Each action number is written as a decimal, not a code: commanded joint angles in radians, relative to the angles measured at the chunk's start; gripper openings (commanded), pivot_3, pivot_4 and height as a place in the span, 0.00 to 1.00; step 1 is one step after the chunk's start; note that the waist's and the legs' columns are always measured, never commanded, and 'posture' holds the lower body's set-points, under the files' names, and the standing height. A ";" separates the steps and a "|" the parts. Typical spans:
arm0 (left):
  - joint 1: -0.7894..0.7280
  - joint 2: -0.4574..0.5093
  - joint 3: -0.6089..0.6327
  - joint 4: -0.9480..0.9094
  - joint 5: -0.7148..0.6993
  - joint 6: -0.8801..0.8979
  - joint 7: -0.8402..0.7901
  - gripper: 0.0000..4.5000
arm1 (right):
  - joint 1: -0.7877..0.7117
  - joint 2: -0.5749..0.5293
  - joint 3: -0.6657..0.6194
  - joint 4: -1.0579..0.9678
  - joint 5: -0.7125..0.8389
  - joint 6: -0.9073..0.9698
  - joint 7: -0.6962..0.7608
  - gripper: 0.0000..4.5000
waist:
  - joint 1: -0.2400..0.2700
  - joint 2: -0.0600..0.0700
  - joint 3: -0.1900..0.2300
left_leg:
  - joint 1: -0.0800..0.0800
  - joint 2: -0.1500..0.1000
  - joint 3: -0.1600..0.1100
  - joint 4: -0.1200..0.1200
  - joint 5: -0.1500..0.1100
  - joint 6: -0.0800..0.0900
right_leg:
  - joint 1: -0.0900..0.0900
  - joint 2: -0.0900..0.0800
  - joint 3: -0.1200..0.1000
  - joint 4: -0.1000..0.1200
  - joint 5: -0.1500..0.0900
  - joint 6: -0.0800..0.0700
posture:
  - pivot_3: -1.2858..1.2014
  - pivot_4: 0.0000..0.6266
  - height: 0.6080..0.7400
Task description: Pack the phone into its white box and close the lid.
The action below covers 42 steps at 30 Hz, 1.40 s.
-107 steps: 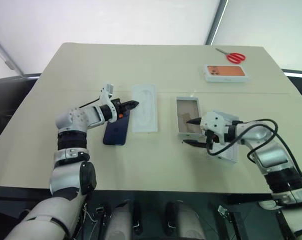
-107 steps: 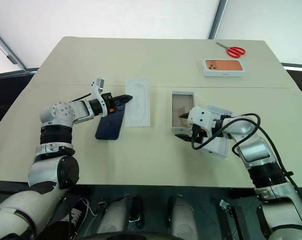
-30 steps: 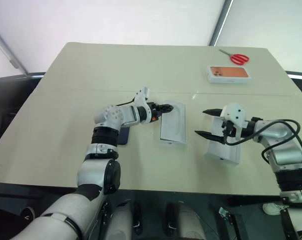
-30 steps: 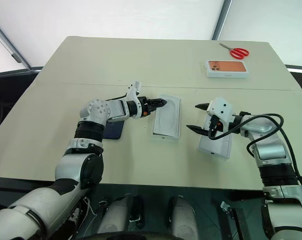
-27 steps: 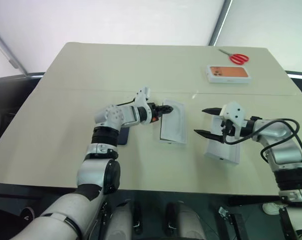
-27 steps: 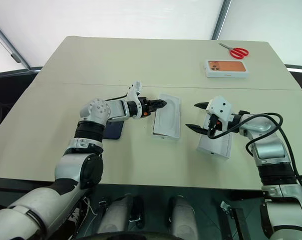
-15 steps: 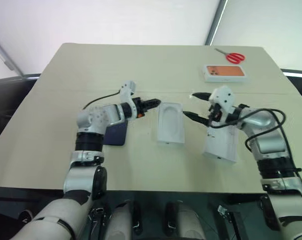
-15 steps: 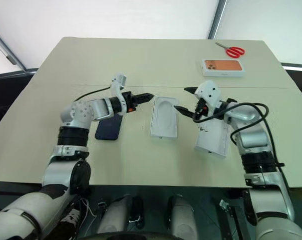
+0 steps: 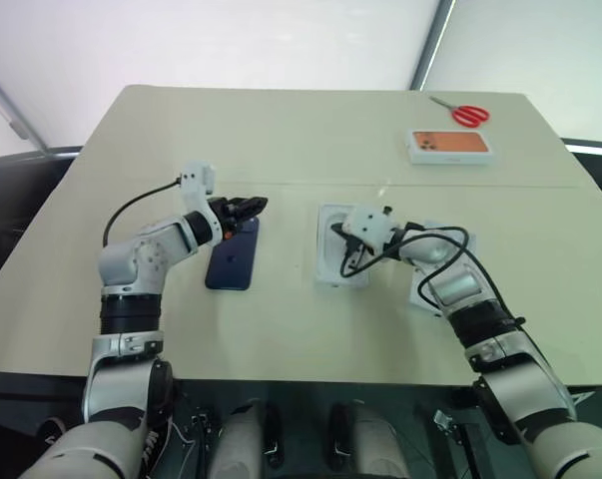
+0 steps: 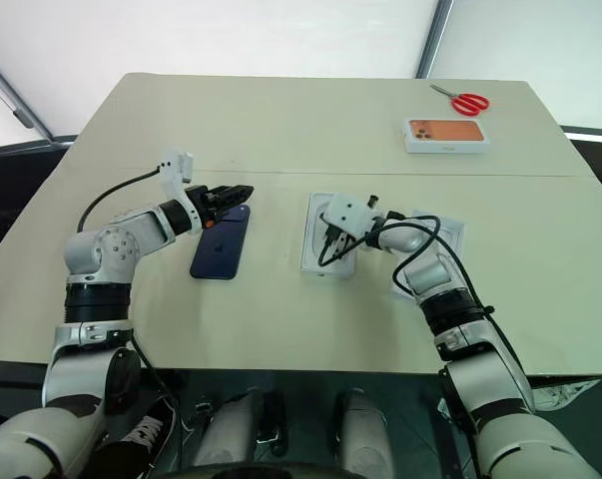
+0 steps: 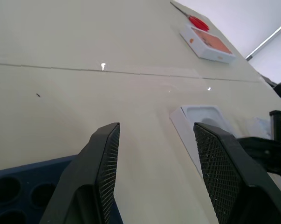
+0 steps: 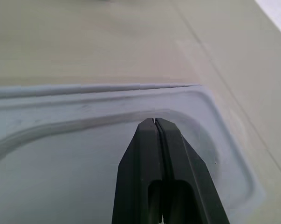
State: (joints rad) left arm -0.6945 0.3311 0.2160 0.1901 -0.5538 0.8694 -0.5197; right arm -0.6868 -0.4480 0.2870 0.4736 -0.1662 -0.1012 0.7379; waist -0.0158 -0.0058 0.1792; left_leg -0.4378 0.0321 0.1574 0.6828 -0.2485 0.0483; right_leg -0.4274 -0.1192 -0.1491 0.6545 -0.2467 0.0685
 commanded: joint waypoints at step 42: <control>0.040 0.262 -0.036 0.271 -0.039 0.344 -0.165 0.59 | -0.225 0.307 0.235 0.099 -0.104 0.289 0.095 0.01 | 0.002 0.001 -0.002 | 0.001 -0.001 0.000 -0.001 0.000 -0.001 | 0.000 0.000 0.001 0.001 0.000 0.000 | 0.52 0.24 0.98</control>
State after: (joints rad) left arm -0.6649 0.6182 0.2384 0.4290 -0.6172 1.1910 -0.6953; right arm -0.8957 -0.1550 0.4994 0.5426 -0.2397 0.1964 0.8486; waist -0.0141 -0.0044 0.1770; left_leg -0.4354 0.0316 0.1576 0.6813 -0.2487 0.0472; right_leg -0.4266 -0.1196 -0.1486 0.6556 -0.2467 0.0682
